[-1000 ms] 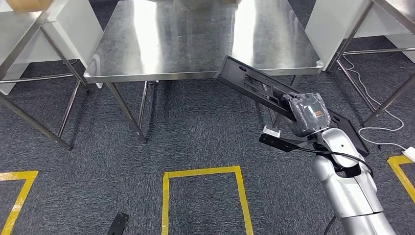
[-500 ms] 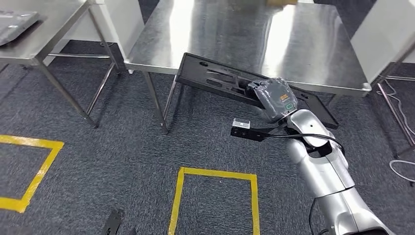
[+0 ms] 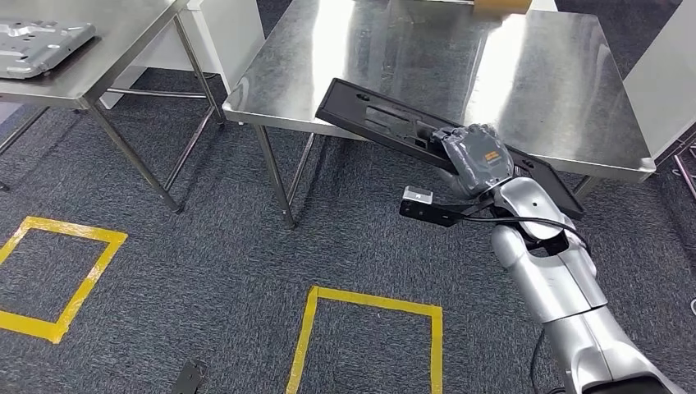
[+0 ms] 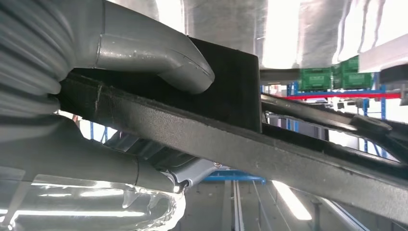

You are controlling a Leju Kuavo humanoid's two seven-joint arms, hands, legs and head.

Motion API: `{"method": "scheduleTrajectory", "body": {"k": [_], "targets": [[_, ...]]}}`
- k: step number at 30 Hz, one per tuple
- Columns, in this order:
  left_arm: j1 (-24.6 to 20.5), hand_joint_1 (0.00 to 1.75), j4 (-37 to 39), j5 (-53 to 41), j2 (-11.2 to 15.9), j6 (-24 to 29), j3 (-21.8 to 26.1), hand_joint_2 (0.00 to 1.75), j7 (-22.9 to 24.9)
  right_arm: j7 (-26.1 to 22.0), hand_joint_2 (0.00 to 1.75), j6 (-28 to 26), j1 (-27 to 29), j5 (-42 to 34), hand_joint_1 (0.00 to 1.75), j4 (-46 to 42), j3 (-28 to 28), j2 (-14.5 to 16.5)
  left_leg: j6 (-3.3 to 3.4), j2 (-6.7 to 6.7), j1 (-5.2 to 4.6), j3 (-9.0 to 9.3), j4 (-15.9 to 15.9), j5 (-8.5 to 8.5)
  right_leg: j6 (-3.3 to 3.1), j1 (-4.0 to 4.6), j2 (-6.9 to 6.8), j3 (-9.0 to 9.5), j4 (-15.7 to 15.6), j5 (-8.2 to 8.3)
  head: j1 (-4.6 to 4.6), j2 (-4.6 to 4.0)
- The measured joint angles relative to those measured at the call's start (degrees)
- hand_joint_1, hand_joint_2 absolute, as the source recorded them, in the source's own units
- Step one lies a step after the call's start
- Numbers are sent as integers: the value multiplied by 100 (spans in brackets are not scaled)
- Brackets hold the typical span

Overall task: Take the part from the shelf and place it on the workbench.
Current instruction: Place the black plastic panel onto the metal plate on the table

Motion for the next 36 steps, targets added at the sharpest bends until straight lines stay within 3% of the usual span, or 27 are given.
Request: {"method": "scheduleTrajectory", "body": {"k": [2,3,5,6,8,11,12,13,14,16,17,18,19,20,21,22,23,24,25,26,28,29,31,32,33,34,36], "targets": [[6,0,1,-6,2,0,1,175,3,0,175,1,51,26,166,0,-10,-33,-9,26,16,-384,354,105,10,4,-2,148,0,-123,-4,0],[7,0,1,-18,2,0,2,175,-1,7,175,1,73,58,166,0,-10,-40,12,27,12,-427,219,320,19,6,-2,240,-2,-192,-5,0],[6,0,0,-55,10,-1,4,175,-13,48,175,2,92,150,166,2,-5,-41,119,32,-25,-225,-518,883,42,5,-6,434,-28,-338,1,0],[4,0,1,-80,15,-3,2,175,-16,79,175,1,87,198,166,4,-3,-39,185,43,-61,-72,-849,1043,65,26,-7,506,-66,-403,10,0],[-6,0,2,-108,26,-5,0,175,-12,127,175,-1,80,269,166,11,4,-38,306,63,-131,154,-1207,1046,127,39,-16,642,-194,-465,9,0],[-13,0,1,-113,28,-2,0,175,-1,144,175,-4,69,321,166,20,10,-38,415,48,-156,422,-1451,899,320,73,-33,748,-150,-320,-16,0],[-11,0,1,-113,25,-2,1,175,7,144,175,-4,68,331,166,26,13,-37,449,32,-147,536,-1533,866,364,78,-28,602,103,-233,-14,0],[-10,0,1,-114,23,-3,2,175,13,144,175,-4,73,343,166,36,18,-39,472,5,-136,643,-1602,832,359,82,-20,389,436,-185,-11,0],[-4,0,2,-114,20,-4,3,175,21,144,175,-2,98,358,166,55,25,-42,485,-21,-124,736,-1652,781,303,76,-11,110,819,-212,-9,0],[21,0,3,-110,17,-5,10,175,31,144,175,8,167,388,166,105,37,-44,477,-81,-112,914,-1692,643,177,78,-6,-388,1274,-568,-4,0],[40,0,4,-104,14,-3,15,175,34,143,175,14,194,404,166,135,44,-40,461,-115,-109,1014,-1699,562,150,73,-5,-569,1288,-785,-3,0],[59,0,5,-95,10,0,21,175,35,141,175,19,205,425,166,161,54,-31,442,-144,-107,1118,-1699,478,175,62,-6,-684,1158,-917,-4,0],[73,0,6,-82,8,4,27,175,35,140,175,24,204,453,166,188,68,-18,420,-168,-104,1220,-1695,395,248,44,-7,-738,913,-880,-2,0],[87,0,7,-72,6,8,34,175,34,139,175,30,201,488,166,221,87,-2,393,-188,-104,1314,-1689,306,372,12,-12,-762,578,-633,0,0],[98,0,8,-61,8,15,44,175,33,141,175,37,196,525,166,271,110,20,363,-205,-111,1400,-1660,209,507,-9,-32,-761,233,-197,5,0],[109,0,9,-51,10,24,57,175,31,146,175,51,187,560,166,323,135,52,330,-221,-121,1457,-1631,111,559,-20,-46,-724,-19,234,18,0],[118,0,10,-38,13,32,72,175,28,151,175,63,177,588,166,371,157,93,297,-226,-132,1494,-1601,23,551,-21,-54,-695,-173,579,10,0],[121,0,10,-26,15,39,85,175,26,158,175,74,151,613,166,409,178,140,268,-226,-135,1524,-1568,-48,468,-4,-62,-666,-218,751,12,0],[117,0,10,-18,17,45,96,175,24,169,175,83,112,637,166,428,194,189,246,-217,-130,1521,-1536,-88,343,-6,-52,-627,-194,748,7,0],[109,0,9,-12,17,50,104,175,20,181,175,82,65,659,166,443,205,230,223,-189,-119,1473,-1427,-83,264,-11,-38,-607,-186,718,-5,0],[91,0,7,-12,12,64,115,175,14,205,175,83,-22,699,166,477,223,298,147,-100,-85,1179,-938,-24,141,-21,-18,-513,-179,632,-15,0],[92,0,8,-12,6,72,120,175,14,211,175,83,-36,713,166,498,231,325,95,-46,-59,938,-591,-54,97,-9,-9,-451,-181,577,-21,0],[99,0,11,-11,2,92,139,175,20,236,175,83,-21,764,166,547,255,361,13,16,-9,473,-68,-315,53,16,-6,-319,-181,459,-24,0],[103,0,12,-12,2,100,153,175,24,264,175,83,-9,805,166,573,272,370,-1,28,4,296,25,-446,47,24,-3,-245,-181,397,-25,0],[105,0,13,-15,3,106,166,175,28,300,175,83,-2,850,166,595,288,374,10,30,7,203,-54,-462,45,32,-1,-168,-182,335,-25,0],[106,0,13,-18,4,109,177,175,31,335,175,82,-3,887,166,613,301,376,45,31,0,189,-296,-319,47,40,1,-87,-184,272,-26,0],[111,0,13,-22,16,110,190,175,38,375,175,81,-19,927,166,638,315,380,169,15,-34,315,-997,335,58,54,6,68,-196,157,-17,0]]}}
